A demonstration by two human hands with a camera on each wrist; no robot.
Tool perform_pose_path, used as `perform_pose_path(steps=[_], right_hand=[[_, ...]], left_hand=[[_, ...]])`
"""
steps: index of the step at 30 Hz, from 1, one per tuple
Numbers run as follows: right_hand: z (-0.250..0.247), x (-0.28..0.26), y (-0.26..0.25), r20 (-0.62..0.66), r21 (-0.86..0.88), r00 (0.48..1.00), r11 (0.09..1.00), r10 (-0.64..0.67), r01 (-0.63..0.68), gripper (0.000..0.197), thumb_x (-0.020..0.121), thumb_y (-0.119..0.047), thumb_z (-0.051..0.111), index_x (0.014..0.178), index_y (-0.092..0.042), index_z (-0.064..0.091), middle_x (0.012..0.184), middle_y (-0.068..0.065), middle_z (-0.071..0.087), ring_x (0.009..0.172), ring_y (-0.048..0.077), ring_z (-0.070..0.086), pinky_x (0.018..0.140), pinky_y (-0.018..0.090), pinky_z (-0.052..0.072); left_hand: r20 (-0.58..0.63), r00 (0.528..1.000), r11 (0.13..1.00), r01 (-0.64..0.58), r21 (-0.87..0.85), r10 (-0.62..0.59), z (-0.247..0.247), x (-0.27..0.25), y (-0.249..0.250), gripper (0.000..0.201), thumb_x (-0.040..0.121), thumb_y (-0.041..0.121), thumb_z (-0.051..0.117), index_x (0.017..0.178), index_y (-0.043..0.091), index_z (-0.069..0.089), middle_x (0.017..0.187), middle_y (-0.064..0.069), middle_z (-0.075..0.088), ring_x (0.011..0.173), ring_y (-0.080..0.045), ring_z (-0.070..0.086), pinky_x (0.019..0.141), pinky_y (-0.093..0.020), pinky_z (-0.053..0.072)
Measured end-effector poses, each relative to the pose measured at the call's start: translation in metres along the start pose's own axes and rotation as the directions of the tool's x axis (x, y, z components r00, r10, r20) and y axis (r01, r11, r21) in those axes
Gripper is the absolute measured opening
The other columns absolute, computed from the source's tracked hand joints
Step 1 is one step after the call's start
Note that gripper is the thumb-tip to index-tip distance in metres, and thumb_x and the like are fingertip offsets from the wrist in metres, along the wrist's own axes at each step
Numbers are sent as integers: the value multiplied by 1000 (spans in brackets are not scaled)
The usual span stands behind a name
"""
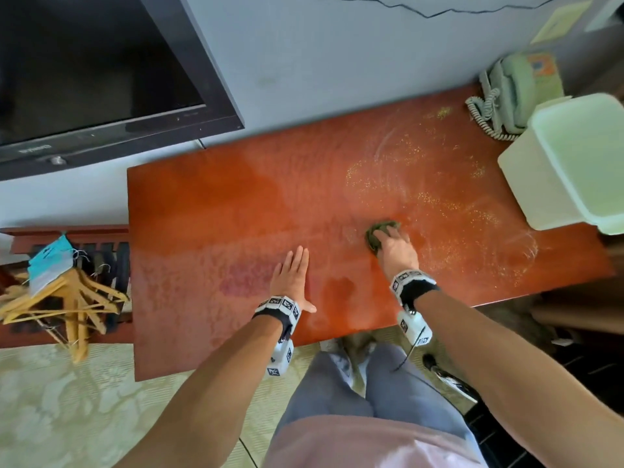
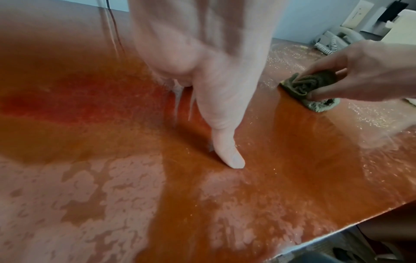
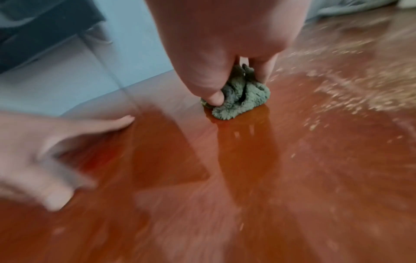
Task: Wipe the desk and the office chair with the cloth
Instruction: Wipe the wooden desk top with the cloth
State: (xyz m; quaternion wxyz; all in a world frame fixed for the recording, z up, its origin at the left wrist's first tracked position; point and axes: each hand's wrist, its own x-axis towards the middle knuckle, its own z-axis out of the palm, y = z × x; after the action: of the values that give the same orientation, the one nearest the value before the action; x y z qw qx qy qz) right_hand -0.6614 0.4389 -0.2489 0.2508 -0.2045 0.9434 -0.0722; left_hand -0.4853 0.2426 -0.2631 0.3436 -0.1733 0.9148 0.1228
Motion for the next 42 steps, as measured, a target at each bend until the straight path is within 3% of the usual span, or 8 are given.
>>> perform_pose_path(steps=[9,19,23,26,30,34,36,42], right_hand=[[29,-63,-70,374,-183,859,881,-349,437,74,94,4,61,157,-22,35,171,3,12,158,34,3,116,52,41],[-39,86,-22,132,-127,981,979,-140,157,60,94,8,51,142,-27,50,163,3,36,151,38,29,110,57,45],[-57,114,-7,138,-160,976,968,-171,192,53,95,5,53,139,-24,52,155,6,45,143,40,40,108,56,49],[-50,106,-2,141,-191,948,932,-284,307,54,95,4,51,140,-24,50,158,6,39,148,41,30,104,57,51],[-20,67,2,338,-294,739,680,-583,671,67,96,1,58,153,-27,38,168,7,24,155,38,17,100,50,55],[25,15,3,501,-254,286,177,-817,951,52,89,-14,72,138,-23,56,147,12,55,138,39,48,107,44,51],[50,-2,0,556,-274,132,-31,-820,961,38,87,-20,75,124,-25,64,136,10,63,128,37,57,104,44,53],[62,-27,-41,617,-261,31,-168,-786,951,27,92,-28,68,119,-25,68,131,11,66,118,35,61,94,39,55]], left_hand=[[-20,1000,1000,-3,-31,3,0,3,-2,152,67,60,89,161,20,-23,169,4,-27,158,-21,-16,130,-44,3],[56,998,1000,2,8,-3,-8,3,-4,161,60,48,97,160,21,-26,169,3,-29,158,-21,-18,129,-43,1],[126,992,1000,-14,23,11,-23,4,-8,157,63,38,98,161,22,-23,169,5,-28,158,-20,-15,129,-42,13],[176,984,1000,-16,17,13,-35,7,-8,153,64,36,98,163,21,-19,170,4,-25,158,-18,-12,125,-41,29],[230,972,997,-52,50,39,-51,10,-10,142,72,12,93,164,22,-16,171,2,-20,159,-17,-6,124,-36,25],[250,966,995,-86,59,69,-75,7,-8,117,83,-20,62,165,23,-10,172,2,-14,160,-17,3,122,-32,25],[248,966,993,-89,80,67,-81,7,-4,108,88,-20,54,165,23,-8,172,3,-12,159,-17,7,120,-33,27],[221,975,994,-42,99,19,-76,10,9,99,92,-15,56,166,19,-1,173,3,-7,158,-21,19,114,-41,42]])
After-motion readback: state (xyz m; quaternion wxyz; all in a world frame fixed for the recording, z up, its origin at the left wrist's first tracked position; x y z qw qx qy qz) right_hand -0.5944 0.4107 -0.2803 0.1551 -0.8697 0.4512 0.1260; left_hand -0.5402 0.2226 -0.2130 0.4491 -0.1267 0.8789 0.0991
